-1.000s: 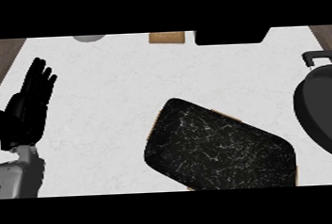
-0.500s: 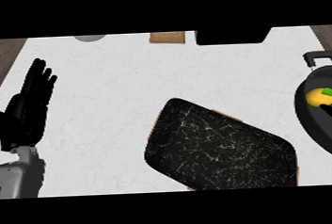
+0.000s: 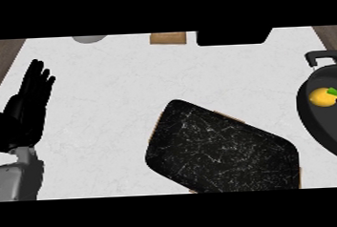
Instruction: Pick the lemon from the tray and place it in the pot
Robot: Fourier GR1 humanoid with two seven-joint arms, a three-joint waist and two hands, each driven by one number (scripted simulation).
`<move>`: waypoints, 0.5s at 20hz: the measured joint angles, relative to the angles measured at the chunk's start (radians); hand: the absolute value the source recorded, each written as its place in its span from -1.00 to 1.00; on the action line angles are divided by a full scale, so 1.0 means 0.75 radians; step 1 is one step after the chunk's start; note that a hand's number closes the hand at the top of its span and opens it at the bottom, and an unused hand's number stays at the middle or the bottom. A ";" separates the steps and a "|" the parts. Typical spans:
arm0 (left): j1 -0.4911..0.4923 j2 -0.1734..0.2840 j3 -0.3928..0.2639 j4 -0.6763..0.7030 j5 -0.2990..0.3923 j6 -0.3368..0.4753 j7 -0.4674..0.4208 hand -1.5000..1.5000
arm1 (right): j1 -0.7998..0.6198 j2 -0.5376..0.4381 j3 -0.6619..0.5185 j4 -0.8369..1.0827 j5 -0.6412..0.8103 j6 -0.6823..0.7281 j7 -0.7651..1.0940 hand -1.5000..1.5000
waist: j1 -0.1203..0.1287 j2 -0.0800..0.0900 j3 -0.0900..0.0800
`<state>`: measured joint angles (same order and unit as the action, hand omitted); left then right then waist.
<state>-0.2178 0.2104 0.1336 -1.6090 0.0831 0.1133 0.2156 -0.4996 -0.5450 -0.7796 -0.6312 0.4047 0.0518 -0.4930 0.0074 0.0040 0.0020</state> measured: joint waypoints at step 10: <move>-0.002 -0.015 -0.009 -0.013 -0.011 0.003 0.012 0.00 | 0.083 -0.320 -0.157 0.267 -0.226 0.315 -0.149 -1.00 | 0.000 0.001 0.000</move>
<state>-0.2193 0.1989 0.1269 -1.6191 0.0747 0.1158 0.2249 -0.4376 -0.7850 -0.8973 -0.4312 0.2352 0.2883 -0.6048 0.0073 0.0044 0.0020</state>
